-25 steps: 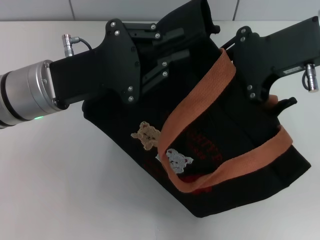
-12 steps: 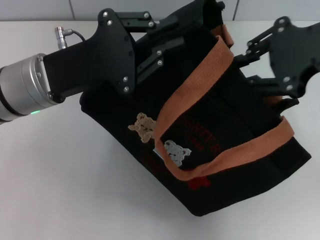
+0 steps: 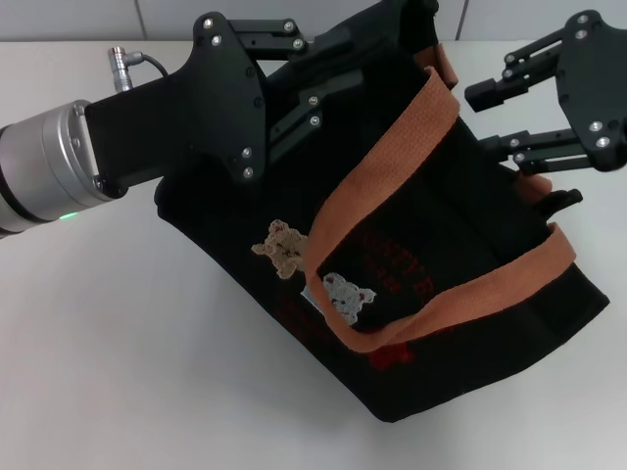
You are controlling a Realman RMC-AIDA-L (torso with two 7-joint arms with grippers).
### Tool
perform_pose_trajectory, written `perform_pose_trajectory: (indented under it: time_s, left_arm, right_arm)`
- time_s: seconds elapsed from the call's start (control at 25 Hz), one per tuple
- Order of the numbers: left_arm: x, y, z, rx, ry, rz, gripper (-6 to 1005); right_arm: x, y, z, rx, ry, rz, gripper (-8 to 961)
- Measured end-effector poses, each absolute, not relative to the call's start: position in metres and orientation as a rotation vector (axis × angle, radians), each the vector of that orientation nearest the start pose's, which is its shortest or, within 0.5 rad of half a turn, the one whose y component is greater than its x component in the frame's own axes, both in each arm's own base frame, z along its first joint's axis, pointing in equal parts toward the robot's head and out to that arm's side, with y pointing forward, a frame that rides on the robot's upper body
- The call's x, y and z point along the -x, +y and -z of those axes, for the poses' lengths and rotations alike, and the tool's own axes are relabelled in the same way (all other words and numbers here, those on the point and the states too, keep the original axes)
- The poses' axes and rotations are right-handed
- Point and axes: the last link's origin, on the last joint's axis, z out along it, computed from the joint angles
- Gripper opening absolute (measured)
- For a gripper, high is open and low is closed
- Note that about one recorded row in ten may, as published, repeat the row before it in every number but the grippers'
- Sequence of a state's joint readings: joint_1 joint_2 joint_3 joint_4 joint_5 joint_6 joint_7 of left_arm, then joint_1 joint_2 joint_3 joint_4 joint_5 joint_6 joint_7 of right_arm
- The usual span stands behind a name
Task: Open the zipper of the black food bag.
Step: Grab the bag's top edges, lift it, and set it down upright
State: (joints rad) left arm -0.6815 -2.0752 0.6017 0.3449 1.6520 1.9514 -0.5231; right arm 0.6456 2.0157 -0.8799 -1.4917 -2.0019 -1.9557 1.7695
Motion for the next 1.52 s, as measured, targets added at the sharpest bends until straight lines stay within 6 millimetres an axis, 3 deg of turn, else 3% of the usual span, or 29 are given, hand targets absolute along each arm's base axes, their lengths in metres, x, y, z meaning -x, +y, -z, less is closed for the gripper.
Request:
perform_pose_trajectory:
  time_s: [0.12, 0.8, 1.36, 1.52]
  left_arm:
    - [0.177, 0.316, -0.009, 2.336, 0.536, 1.397, 195]
    - [0.173, 0.318, -0.009, 2.335, 0.553, 1.405, 167]
    - [0.171, 0.319, -0.009, 2.335, 0.562, 1.409, 145]
    - [0.171, 0.318, -0.009, 2.337, 0.563, 1.41, 98]
  right_arm:
    - [-0.119, 0.337, -0.1, 2.972, -0.138, -0.28, 477]
    - [-0.118, 0.362, -0.069, 3.035, -0.04, -0.379, 431]
    - [-0.118, 0.373, -0.049, 3.098, 0.048, -0.302, 394]
    - [-0.117, 0.373, -0.048, 3.098, 0.044, -0.307, 383]
